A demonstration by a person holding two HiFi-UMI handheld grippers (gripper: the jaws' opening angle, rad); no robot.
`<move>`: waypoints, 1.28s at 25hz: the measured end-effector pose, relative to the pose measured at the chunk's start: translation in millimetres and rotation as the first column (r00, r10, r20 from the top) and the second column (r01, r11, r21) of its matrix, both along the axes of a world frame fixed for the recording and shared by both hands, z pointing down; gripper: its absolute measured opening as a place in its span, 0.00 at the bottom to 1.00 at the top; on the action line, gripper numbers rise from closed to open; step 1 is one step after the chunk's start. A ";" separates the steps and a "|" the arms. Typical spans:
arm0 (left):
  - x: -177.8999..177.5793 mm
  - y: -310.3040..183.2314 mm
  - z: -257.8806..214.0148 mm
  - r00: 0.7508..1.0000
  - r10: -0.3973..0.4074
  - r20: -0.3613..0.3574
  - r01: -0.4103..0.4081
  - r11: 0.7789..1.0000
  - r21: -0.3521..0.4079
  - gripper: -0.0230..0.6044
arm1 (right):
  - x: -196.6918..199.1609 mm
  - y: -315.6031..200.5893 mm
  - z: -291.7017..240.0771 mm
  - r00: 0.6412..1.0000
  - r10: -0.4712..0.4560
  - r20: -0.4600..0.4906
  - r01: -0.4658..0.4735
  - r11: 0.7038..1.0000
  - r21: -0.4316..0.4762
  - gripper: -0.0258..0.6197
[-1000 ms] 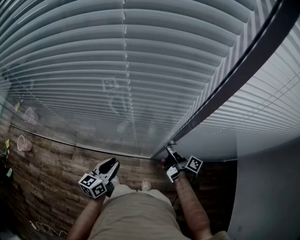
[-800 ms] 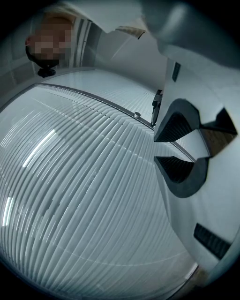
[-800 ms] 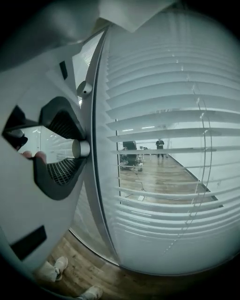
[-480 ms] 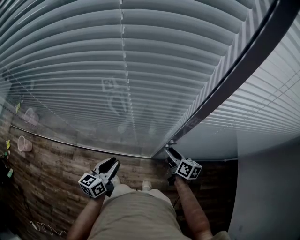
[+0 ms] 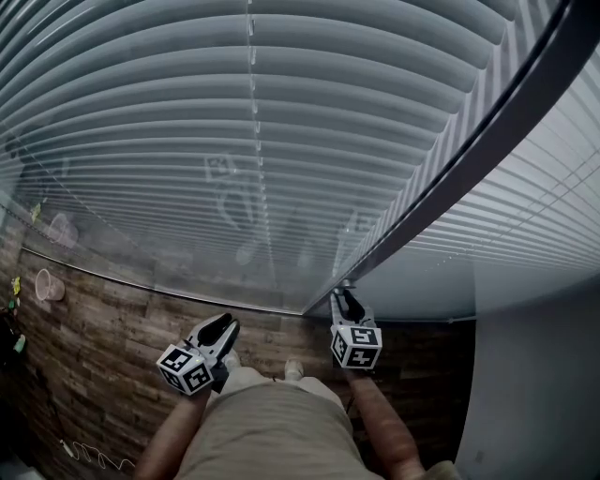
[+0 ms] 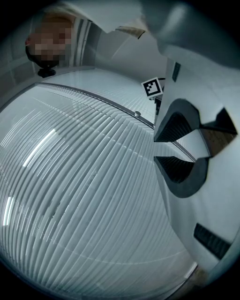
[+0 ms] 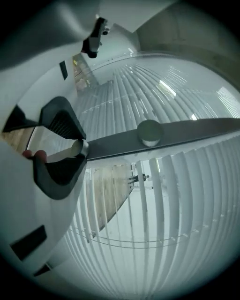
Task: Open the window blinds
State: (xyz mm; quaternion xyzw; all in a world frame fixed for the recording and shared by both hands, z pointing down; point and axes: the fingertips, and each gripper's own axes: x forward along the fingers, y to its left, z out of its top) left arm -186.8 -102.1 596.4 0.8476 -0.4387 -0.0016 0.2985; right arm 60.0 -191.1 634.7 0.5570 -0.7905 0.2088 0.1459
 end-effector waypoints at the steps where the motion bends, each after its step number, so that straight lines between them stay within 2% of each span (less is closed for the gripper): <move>1: -0.7 0.5 0.5 1.000 -0.002 0.000 0.002 1.000 -0.001 0.21 | 0.9 0.2 0.8 0.999 0.004 0.053 -0.003 1.000 -0.021 0.24; 3: -1.4 1.1 1.5 1.000 -0.003 -0.001 0.003 1.000 -0.004 0.21 | 2.7 0.2 2.3 0.984 0.020 0.176 -0.007 0.997 -0.073 0.23; 5: -1.0 1.4 2.1 1.000 -0.003 -0.003 0.003 1.000 -0.005 0.21 | 4.1 0.0 3.5 0.953 0.048 0.298 -0.010 0.992 -0.125 0.23; 11: 2.8 1.1 2.6 1.000 0.004 -0.005 -0.004 1.000 -0.003 0.21 | 8.1 -2.5 3.3 0.823 0.141 0.550 -0.016 0.974 -0.226 0.23; 15: 3.9 1.6 -0.9 1.000 0.004 -0.005 -0.004 1.000 -0.003 0.21 | 9.7 -1.8 3.4 0.697 0.202 0.688 0.004 0.959 -0.285 0.23; 19: 3.0 2.4 -1.1 1.000 0.001 -0.005 -0.001 1.000 -0.004 0.21 | 10.9 -0.8 7.0 0.565 0.247 0.787 0.033 0.946 -0.322 0.23; 21: 2.7 2.6 2.4 1.000 0.000 -0.003 0.000 1.000 -0.004 0.21 | 12.0 -0.8 14.9 0.476 0.276 0.835 0.056 0.938 -0.342 0.23; 24: 4.3 3.1 2.2 1.000 0.006 -0.004 -0.006 1.000 -0.007 0.21 | 13.1 -0.8 20.6 0.315 0.323 0.893 0.094 0.925 -0.368 0.23; 25: 4.7 3.2 2.1 1.000 0.006 -0.005 -0.006 1.000 -0.009 0.21 | 13.4 -0.8 22.0 0.276 0.334 0.901 0.103 0.922 -0.374 0.23; 29: 4.4 3.4 3.1 1.000 0.002 -0.009 -0.002 1.000 -0.011 0.21 | 12.6 -0.5 23.9 0.184 0.362 0.914 0.125 0.913 -0.387 0.23; 32: 4.8 3.7 3.0 1.000 0.006 -0.006 -0.006 1.000 -0.004 0.21 | 12.9 0.2 26.0 0.086 0.389 0.917 0.152 0.905 -0.398 0.23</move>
